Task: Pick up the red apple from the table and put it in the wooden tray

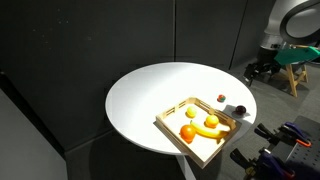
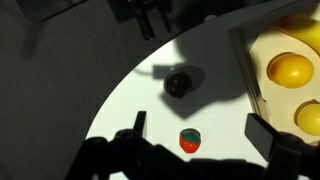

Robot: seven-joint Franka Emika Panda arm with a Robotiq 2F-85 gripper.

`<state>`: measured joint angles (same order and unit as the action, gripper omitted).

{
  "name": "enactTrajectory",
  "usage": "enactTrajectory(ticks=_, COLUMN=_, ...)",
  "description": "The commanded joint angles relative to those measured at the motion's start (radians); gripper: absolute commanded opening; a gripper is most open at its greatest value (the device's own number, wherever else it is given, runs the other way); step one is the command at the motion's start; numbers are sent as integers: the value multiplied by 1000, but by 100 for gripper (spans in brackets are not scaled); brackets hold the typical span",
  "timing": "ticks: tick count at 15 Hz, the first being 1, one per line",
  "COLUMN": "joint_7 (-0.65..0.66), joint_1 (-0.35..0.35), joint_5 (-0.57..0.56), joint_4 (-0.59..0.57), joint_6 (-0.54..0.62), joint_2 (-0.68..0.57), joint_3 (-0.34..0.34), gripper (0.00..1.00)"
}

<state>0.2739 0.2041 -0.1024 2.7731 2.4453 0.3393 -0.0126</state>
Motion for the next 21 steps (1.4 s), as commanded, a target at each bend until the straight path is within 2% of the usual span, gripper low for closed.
enactTrajectory(ticks=1, joint_7=28, joint_1=9, joint_5=-11, joint_4=-8, joint_6=63, joint_2=-68, joint_3=-12, gripper=100)
enactTrajectory(ticks=11, joint_7=184, joint_1=16, joint_5=-43, joint_4=-64, joint_6=150, joint_2=-270, joint_3=-33, gripper=100)
enactTrajectory(ticks=21, joint_7=320, joint_1=-50, joint_5=-145, joint_4=-143, joint_6=209, joint_2=-456, joint_3=-111, gripper=100)
